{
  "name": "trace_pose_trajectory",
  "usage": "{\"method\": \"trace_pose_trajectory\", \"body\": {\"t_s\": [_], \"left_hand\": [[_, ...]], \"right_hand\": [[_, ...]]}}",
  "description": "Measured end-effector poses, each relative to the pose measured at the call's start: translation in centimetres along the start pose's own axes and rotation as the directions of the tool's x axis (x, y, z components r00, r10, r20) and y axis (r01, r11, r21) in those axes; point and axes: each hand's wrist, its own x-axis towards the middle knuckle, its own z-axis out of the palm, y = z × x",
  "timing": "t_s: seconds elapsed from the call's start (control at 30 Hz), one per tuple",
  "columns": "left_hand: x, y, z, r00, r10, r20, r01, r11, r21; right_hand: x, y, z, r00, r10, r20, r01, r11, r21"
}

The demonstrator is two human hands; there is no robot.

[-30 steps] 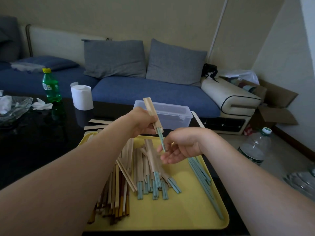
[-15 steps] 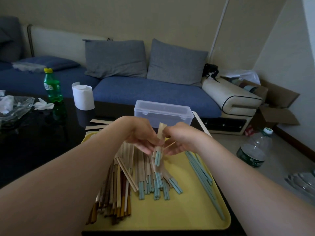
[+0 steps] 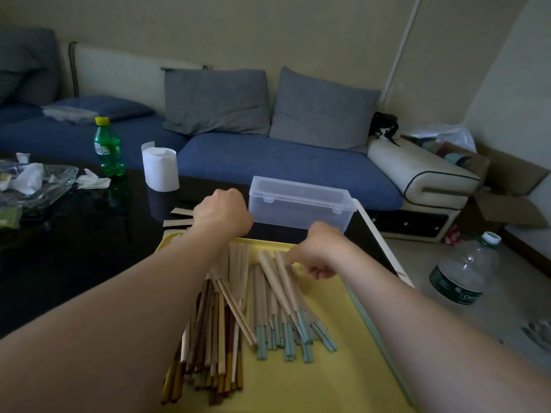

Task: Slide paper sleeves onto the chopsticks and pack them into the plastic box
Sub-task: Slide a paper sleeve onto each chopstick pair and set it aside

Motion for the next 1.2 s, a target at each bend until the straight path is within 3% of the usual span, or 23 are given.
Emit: {"method": "trace_pose_trajectory", "body": {"t_s": [0.1, 0.23, 0.4, 0.67, 0.87, 1.2], "left_hand": [[0.6, -1.2, 0.6, 0.994, -0.015, 0.105, 0.000, 0.990, 0.142], [1.5, -2.1, 0.9, 0.988, -0.003, 0.154, -0.025, 0.984, 0.177], [2.6, -2.0, 1.5, 0.972, 0.052, 0.229, -0.094, 0.980, 0.175], [4.3, -2.1, 1.6, 0.967, 0.112, 0.227, -0.149, 0.977, 0.155], [5.4, -2.7, 2.3, 0.947, 0.146, 0.285, -0.222, 0.940, 0.257], [5.0, -2.1, 2.6, 0.942, 0.209, 0.262, -0.289, 0.903, 0.318]], "right_hand": [[0.8, -0.8, 0.5, 0.978, -0.111, -0.175, 0.106, 0.994, -0.036], [1.6, -2.6, 1.6, 0.946, -0.207, -0.251, 0.170, 0.972, -0.161], [2.0, -4.1, 2.4, 0.929, -0.265, -0.259, 0.212, 0.953, -0.215], [2.9, -5.8, 3.3, 0.907, -0.306, -0.288, 0.243, 0.941, -0.236], [3.4, -6.5, 3.7, 0.897, -0.313, -0.310, 0.249, 0.941, -0.229], [3.4, -5.7, 3.0, 0.899, -0.289, -0.328, 0.223, 0.949, -0.224]]}}
